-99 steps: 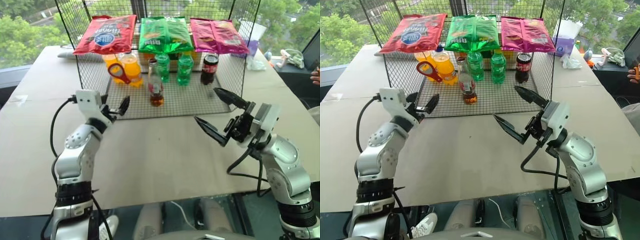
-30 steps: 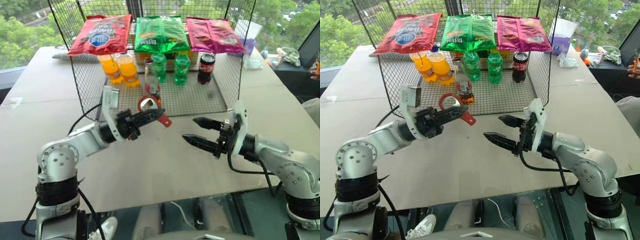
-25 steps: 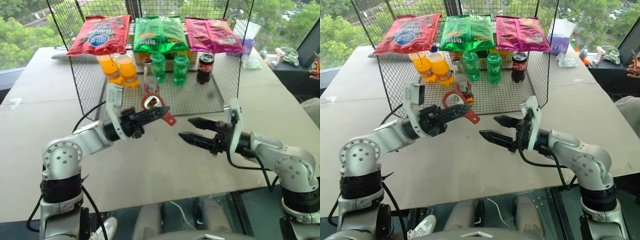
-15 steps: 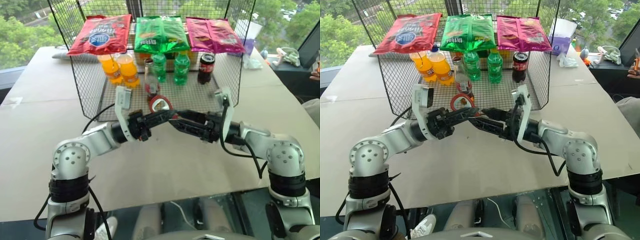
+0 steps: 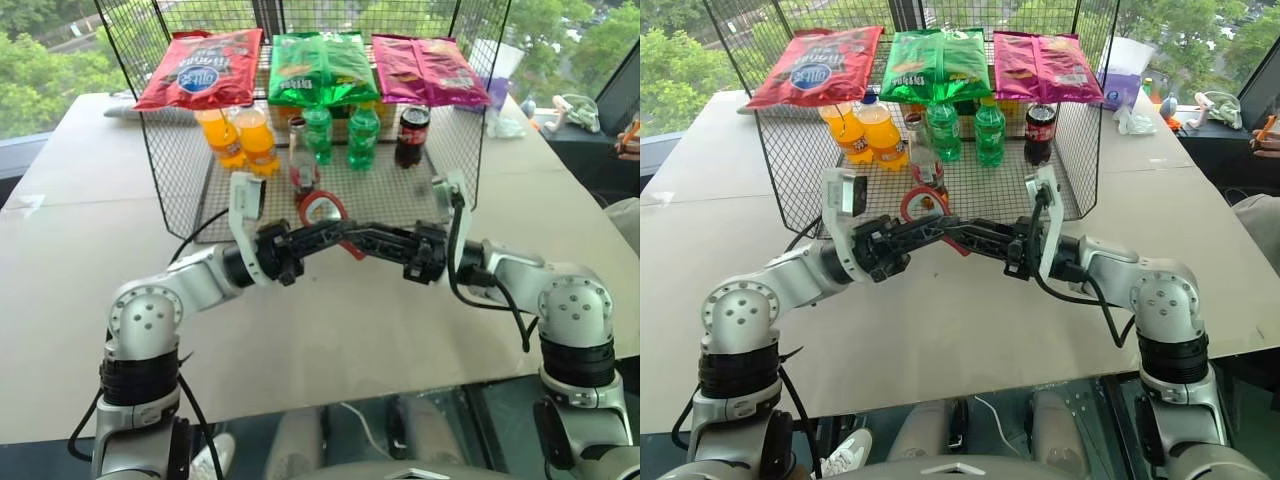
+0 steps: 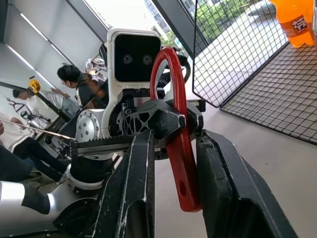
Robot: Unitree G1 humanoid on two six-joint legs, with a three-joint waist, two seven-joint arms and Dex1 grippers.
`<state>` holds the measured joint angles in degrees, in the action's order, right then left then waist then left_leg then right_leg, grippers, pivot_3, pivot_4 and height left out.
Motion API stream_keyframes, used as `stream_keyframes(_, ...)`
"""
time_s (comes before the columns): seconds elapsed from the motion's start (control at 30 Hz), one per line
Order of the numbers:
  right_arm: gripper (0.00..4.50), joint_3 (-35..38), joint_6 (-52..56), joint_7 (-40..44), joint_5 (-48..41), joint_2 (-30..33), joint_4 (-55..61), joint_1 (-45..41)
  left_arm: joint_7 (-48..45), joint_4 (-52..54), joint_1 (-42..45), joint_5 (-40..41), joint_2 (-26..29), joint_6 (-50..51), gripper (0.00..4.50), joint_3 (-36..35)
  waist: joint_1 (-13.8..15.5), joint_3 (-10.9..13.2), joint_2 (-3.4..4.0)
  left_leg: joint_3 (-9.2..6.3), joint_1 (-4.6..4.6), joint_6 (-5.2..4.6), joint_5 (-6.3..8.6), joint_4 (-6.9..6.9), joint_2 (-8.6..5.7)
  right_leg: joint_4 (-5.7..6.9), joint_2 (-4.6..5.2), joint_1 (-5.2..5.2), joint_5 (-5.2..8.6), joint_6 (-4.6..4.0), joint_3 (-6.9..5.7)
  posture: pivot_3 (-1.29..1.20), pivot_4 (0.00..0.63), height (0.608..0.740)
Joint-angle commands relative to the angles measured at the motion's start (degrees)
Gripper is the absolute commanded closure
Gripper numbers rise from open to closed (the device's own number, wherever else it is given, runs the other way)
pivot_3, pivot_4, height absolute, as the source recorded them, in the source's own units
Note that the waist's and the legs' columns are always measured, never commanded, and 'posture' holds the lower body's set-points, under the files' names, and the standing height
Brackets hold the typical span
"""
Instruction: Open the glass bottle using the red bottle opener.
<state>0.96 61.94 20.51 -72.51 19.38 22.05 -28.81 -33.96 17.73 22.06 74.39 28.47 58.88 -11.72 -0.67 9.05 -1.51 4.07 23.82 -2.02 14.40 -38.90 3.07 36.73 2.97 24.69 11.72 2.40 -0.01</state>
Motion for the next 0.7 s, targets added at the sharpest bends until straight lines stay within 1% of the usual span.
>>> stream_keyframes(0.03, 2.01, -1.38, 0.5, 0.94, -0.19, 0.61, 1.51, 0.25, 0.09, 2.49, 0.39, 0.15, -0.24, -2.01, 4.5, -0.35, -0.02, 0.0, 0.0, 0.0, 0.01, 0.0, 0.0, 0.0, 0.0, 0.0, 0.0, 0.01, 0.0, 0.0, 0.0, 0.0, 0.15, 0.74)
stream_keyframes(0.1, 1.12, -1.44, 1.1, 1.38, -1.24, 1.11, 1.67, 1.01, 0.15, 2.34, 0.5, 0.18, -0.26, -2.43, 4.5, -0.37, 0.02, 0.0, 0.0, 0.0, 0.01, 0.0, 0.0, 0.01, 0.01, 0.0, 0.0, 0.01, 0.0, 0.0, 0.0, 0.0, 0.15, 0.74)
stream_keyframes(0.2, 1.12, -2.12, 1.07, 2.24, -0.51, 1.68, 1.96, 1.61, 0.3, 2.19, 0.81, 0.6, -0.21, -2.75, 4.5, -0.35, 0.02, 0.0, 0.0, 0.0, 0.02, 0.0, 0.0, 0.01, 0.0, -0.02, 0.01, 0.01, 0.0, 0.0, 0.0, 0.0, 0.15, 0.74)
stream_keyframes(0.43, 1.12, -2.14, 0.29, 2.71, 0.24, 0.37, -0.08, 0.84, -0.01, 3.18, 0.35, 1.03, 0.05, -2.84, 4.5, 0.2, -0.01, 0.0, 0.0, -0.01, 0.02, 0.0, 0.0, 0.02, 0.01, -0.03, 0.0, 0.02, 0.01, 0.0, 0.0, 0.0, 0.15, 0.74)
stream_keyframes(0.47, 1.33, -2.03, 0.3, 2.73, 0.19, 0.24, -0.19, 0.73, -0.06, 3.37, 0.2, 1.09, 0.11, -2.79, 4.5, 0.24, 0.0, 0.0, 0.0, -0.01, 0.02, 0.0, 0.0, 0.02, 0.01, -0.03, 0.0, 0.02, 0.0, 0.0, 0.0, 0.0, 0.15, 0.74)
stream_keyframes(0.53, 1.91, -1.63, 0.35, 2.64, -0.31, -0.02, -0.5, 0.43, -0.16, 3.62, -0.03, 1.11, 0.22, -2.72, 4.5, 0.27, 0.02, 0.01, 0.0, -0.01, 0.03, 0.0, 0.0, 0.02, 0.0, -0.03, 0.01, 0.02, 0.01, 0.0, 0.0, 0.0, 0.15, 0.74)
stream_keyframes(0.6, 2.83, -1.41, 0.53, 2.76, -0.67, 0.05, -0.64, 0.11, -0.44, 3.71, -0.18, 0.88, 0.39, -2.72, 4.5, 0.35, -0.01, 0.0, 0.0, -0.01, 0.02, 0.0, 0.0, 0.02, 0.01, -0.04, 0.01, 0.02, 0.01, 0.0, 0.0, 0.0, 0.15, 0.74)
stream_keyframes(0.63, 3.13, -1.39, 0.62, 2.77, -0.8, 0.09, -0.57, 0.03, -0.58, 3.8, -0.3, 0.79, 0.5, -2.73, 4.5, 0.36, -0.01, 0.01, 0.0, -0.02, 0.02, 0.0, 0.0, 0.02, 0.01, -0.03, 0.01, 0.02, 0.01, 0.0, 0.0, 0.0, 0.15, 0.74)
stream_keyframes(0.7, 4.19, -1.39, 0.77, 2.69, -1.04, 0.13, -0.52, -0.09, -0.79, 3.95, -0.51, 0.72, 0.64, -2.74, 4.5, 0.34, -0.02, 0.03, 0.02, -0.01, 0.02, 0.0, 0.0, 0.02, 0.01, -0.04, 0.01, 0.02, 0.01, -0.01, 0.0, 0.0, 0.15, 0.74)
